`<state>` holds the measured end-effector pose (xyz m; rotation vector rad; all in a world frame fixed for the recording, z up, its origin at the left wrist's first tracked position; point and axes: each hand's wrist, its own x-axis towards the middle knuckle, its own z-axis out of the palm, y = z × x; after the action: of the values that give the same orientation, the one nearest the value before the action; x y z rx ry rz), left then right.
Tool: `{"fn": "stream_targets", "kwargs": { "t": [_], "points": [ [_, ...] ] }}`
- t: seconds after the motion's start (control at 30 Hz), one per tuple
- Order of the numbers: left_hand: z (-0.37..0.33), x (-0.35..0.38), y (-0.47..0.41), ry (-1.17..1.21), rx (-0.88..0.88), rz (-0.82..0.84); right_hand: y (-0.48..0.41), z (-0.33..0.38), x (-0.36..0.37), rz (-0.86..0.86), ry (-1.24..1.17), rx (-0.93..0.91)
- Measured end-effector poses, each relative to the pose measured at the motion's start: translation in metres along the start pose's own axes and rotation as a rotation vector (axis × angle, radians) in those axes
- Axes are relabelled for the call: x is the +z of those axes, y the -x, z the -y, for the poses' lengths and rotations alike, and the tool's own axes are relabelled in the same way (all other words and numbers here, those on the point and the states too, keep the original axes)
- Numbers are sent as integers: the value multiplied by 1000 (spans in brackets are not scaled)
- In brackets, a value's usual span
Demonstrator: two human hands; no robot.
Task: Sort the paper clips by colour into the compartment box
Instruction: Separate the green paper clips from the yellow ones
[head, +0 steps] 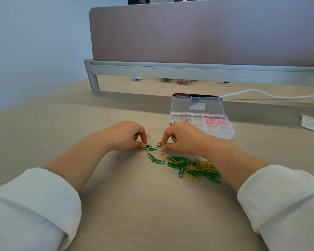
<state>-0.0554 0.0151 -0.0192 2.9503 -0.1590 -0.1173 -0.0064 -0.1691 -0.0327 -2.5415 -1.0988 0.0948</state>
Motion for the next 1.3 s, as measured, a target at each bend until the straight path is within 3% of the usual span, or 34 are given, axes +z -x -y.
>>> {"fn": "stream_targets", "kwargs": {
  "t": [0.3, 0.63, 0.8, 1.03, 1.3],
  "points": [
    [0, 7, -3, -14, -43, 83, -2, -3, 4, 41, 4, 35],
    [-3, 7, -4, 315, -44, -88, -2, 4, 5, 102, -62, 130],
    [2, 7, -5, 395, -37, -165, 0, 9, 5, 74, -139, 69],
    [2, 7, -6, 497, -98, -55, -1, 13, 4, 68, -134, 49],
    [-2, 4, -6, 571, -135, -179, 4, 21, 7, 92, -14, -60]
  ]
}}
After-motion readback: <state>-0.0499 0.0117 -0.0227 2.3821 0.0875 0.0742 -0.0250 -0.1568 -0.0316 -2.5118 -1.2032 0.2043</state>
